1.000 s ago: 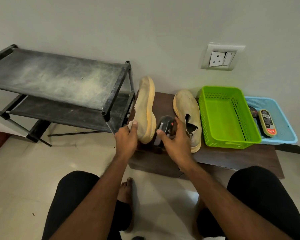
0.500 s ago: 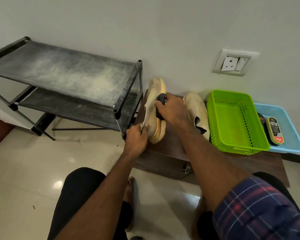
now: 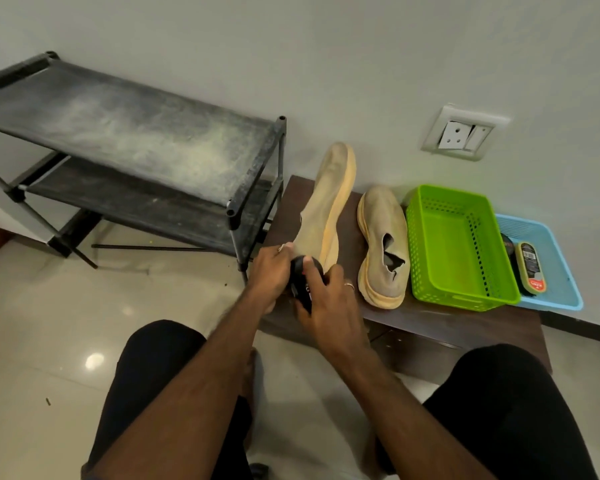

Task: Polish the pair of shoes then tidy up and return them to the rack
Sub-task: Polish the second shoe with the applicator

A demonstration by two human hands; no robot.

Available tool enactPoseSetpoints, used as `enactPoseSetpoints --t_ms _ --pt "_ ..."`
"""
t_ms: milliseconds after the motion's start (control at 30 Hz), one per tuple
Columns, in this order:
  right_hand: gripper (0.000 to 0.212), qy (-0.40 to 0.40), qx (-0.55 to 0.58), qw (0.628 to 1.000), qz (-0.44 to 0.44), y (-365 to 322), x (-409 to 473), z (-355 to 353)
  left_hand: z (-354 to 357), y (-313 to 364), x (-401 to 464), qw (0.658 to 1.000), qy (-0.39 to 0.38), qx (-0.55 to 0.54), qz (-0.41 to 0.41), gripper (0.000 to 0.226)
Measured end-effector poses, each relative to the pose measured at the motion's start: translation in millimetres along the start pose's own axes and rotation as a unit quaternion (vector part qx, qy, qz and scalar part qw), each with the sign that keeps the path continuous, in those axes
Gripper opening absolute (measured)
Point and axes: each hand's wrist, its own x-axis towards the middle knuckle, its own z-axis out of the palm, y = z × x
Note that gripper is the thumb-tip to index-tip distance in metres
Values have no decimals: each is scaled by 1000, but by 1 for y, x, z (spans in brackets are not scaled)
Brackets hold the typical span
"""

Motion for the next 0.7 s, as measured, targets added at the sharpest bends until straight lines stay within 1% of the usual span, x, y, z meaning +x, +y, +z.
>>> enactPoseSetpoints --t_ms 67,133,167,200,267,333,433,500,600,633,700 --pt "74 -37 -12 999 -17 8 -9 -6 -1 -3 4 1000 -1 -7 -10 42" --pt "73 -63 -22 998 -18 15 -20 -11 -1 1 2 997 -17 -60 -35 32" --pt "72 -59 -14 998 -11 17 -25 -14 0 2 1 996 -23 -78 -46 26" --pt "70 -39 0 999 -2 17 -25 -17 0 2 1 995 -25 -82 -49 24" --pt "69 18 20 1000 0 12 -14 -22 1 3 1 997 -27 -55 -38 31" --pt "71 47 29 998 0 2 4 -23 2 5 -2 999 -26 -34 -28 37" --pt "75 30 16 999 2 -9 18 -17 2 9 -4 998 -8 -43 -47 32" --pt "76 11 17 1000 -7 -4 14 -12 0 5 0 998 -7 -42 -50 33" --pt "73 -1 9 1000 -24 11 -3 -11 -1 -2 6 1000 -3 1 -16 45" --pt "71 8 23 999 -21 14 -7 -13 0 1 4 999 3 36 15 46" --pt "66 53 79 995 11 17 -9 -22 -1 8 -1 987 14 129 93 37"
